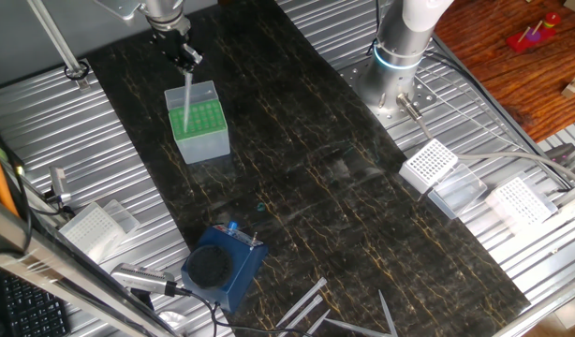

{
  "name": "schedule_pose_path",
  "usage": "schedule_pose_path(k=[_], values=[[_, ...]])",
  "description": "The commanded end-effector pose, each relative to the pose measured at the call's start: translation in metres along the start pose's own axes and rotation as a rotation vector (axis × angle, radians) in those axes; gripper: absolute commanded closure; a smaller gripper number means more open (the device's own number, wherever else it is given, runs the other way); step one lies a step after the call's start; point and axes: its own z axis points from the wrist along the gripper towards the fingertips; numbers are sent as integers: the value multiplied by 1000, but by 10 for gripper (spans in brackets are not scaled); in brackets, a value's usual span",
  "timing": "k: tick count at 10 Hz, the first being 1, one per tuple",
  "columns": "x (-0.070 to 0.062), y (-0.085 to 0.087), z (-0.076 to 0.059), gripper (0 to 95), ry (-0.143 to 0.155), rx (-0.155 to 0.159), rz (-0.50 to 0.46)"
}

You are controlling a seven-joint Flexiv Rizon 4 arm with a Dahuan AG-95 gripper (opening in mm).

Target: Insert a large pipette tip into the holder for large pipette tips

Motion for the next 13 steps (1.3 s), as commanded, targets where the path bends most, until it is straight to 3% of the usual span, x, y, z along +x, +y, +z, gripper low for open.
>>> schedule_pose_path(k=[1,4,8,9,13], values=[[0,4,-5,950,8,-5,1],[3,15,-15,950,18,-27,10],[3,21,-20,950,34,-27,15],[5,21,-22,760,42,-31,8],[15,17,-22,760,44,-32,-18]])
